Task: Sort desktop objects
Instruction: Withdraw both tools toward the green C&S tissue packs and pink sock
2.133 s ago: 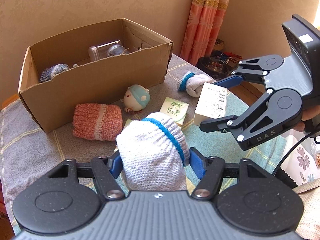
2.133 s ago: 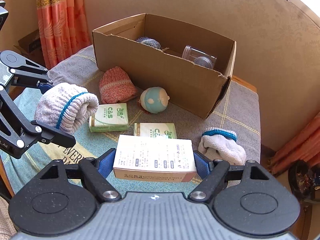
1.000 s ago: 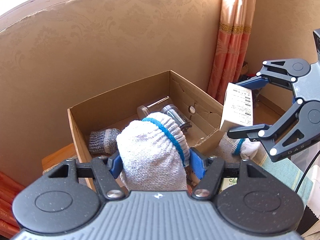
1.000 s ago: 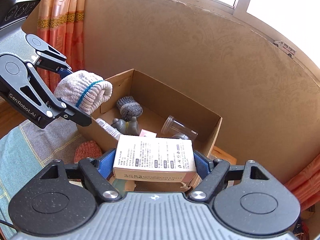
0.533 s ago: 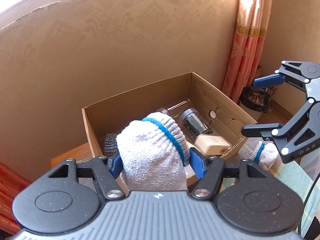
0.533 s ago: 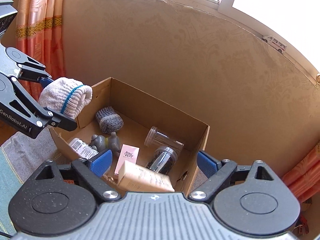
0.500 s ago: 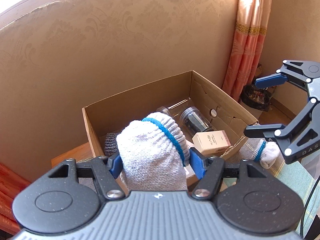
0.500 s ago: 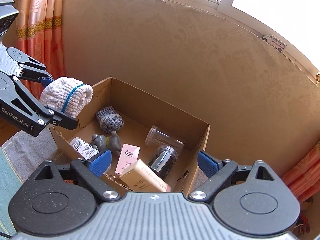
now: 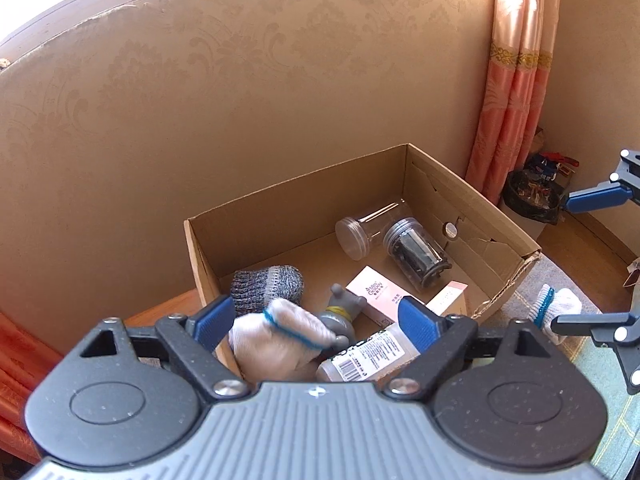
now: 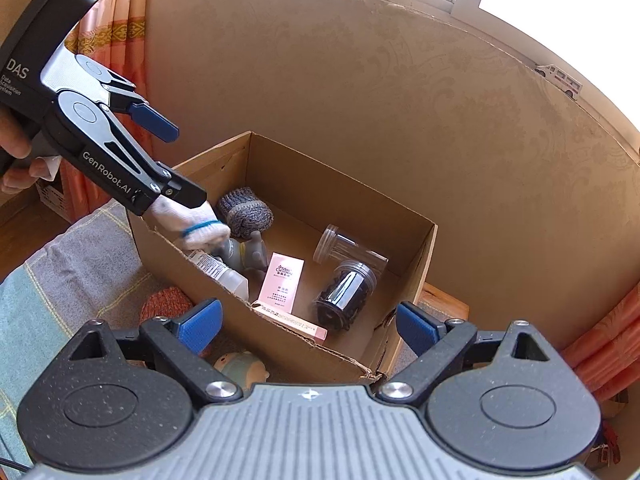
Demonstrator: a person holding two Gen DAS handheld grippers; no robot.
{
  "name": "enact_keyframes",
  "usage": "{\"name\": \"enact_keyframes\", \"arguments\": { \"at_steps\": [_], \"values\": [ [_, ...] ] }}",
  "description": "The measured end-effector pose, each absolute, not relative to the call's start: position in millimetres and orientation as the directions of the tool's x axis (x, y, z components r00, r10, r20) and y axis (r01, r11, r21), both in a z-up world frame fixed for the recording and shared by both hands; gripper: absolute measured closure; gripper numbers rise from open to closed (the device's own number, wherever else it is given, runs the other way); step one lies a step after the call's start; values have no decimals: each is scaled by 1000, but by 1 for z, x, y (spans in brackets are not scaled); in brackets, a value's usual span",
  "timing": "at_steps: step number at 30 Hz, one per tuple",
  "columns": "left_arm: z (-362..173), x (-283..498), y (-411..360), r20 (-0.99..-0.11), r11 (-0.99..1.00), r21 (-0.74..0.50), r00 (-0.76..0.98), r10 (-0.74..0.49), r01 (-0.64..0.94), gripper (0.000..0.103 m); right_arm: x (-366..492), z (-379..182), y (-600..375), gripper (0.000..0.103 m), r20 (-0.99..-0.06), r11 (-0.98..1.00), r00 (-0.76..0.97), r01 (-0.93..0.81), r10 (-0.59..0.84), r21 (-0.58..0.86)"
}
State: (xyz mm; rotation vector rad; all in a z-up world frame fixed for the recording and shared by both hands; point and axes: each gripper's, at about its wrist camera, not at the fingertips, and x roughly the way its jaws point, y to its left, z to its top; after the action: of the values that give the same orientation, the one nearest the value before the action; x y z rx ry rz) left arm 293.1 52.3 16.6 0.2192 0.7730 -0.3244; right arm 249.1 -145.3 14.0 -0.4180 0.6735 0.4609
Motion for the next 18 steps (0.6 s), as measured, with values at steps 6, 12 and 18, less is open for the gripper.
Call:
{"name": "enact_keyframes", "arguments": {
  "at_steps": [6, 12, 18],
  "values": [
    [16, 283, 55, -726, 929, 70, 657, -203, 364, 14, 239, 20, -146, 1, -662, 821, 697, -530, 277, -214],
    [17, 266, 54, -729, 926, 63, 651, -212, 372, 14, 227, 21, -149, 0, -663, 828, 696, -522, 276, -204],
    [15, 242, 49, -726, 920, 52, 647, -232, 388, 9, 214, 14, -154, 0, -668, 832, 690, -521, 279, -192]
  ]
}}
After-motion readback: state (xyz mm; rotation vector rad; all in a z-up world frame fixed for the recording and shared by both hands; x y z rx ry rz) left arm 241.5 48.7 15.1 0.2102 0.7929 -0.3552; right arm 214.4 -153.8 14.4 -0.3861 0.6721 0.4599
